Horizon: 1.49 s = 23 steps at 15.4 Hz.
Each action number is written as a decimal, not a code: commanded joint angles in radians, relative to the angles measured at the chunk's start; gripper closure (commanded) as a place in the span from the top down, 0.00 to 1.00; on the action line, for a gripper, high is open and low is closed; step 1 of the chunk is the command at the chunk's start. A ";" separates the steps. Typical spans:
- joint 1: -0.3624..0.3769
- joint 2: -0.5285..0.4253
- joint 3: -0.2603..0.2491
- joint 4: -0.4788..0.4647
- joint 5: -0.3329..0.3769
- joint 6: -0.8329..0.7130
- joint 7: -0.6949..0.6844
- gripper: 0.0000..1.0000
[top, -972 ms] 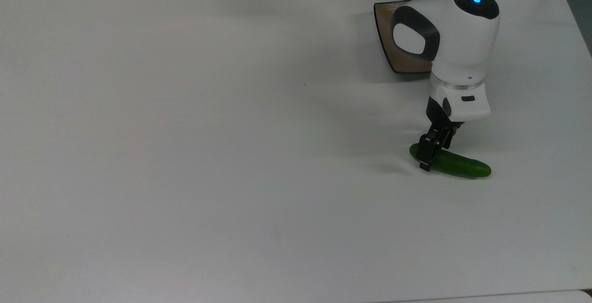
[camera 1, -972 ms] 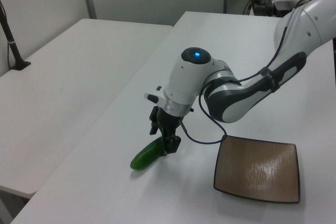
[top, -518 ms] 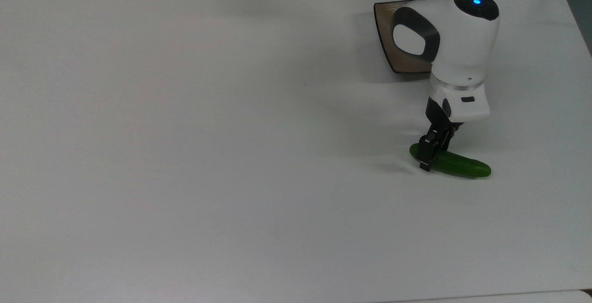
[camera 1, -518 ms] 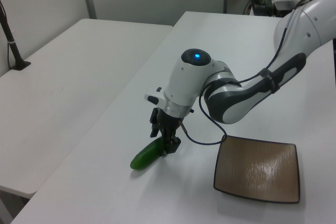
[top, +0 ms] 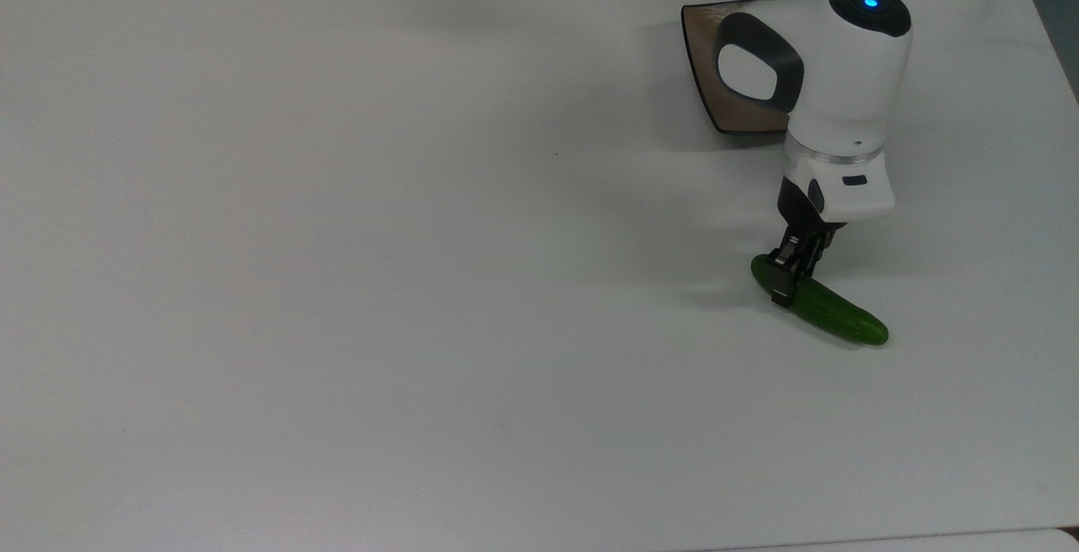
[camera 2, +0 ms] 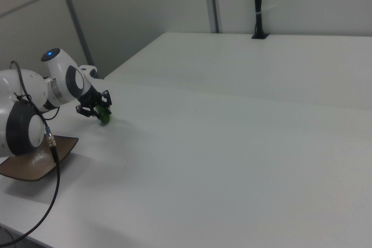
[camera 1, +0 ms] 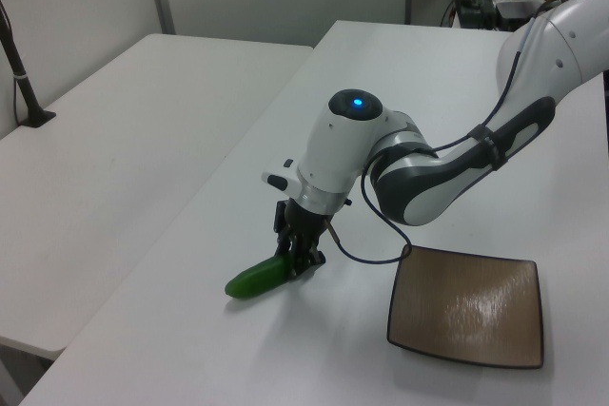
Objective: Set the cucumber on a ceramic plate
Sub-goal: 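Close the gripper on the cucumber and lift it, then carry the held cucumber over the brown square plate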
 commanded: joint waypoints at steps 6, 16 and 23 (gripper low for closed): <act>0.009 -0.117 -0.002 -0.101 -0.001 -0.039 0.104 0.00; -0.031 -0.499 0.049 -0.388 0.082 -0.259 0.193 0.00; -0.023 -0.781 0.049 -0.520 0.286 -0.643 0.256 0.00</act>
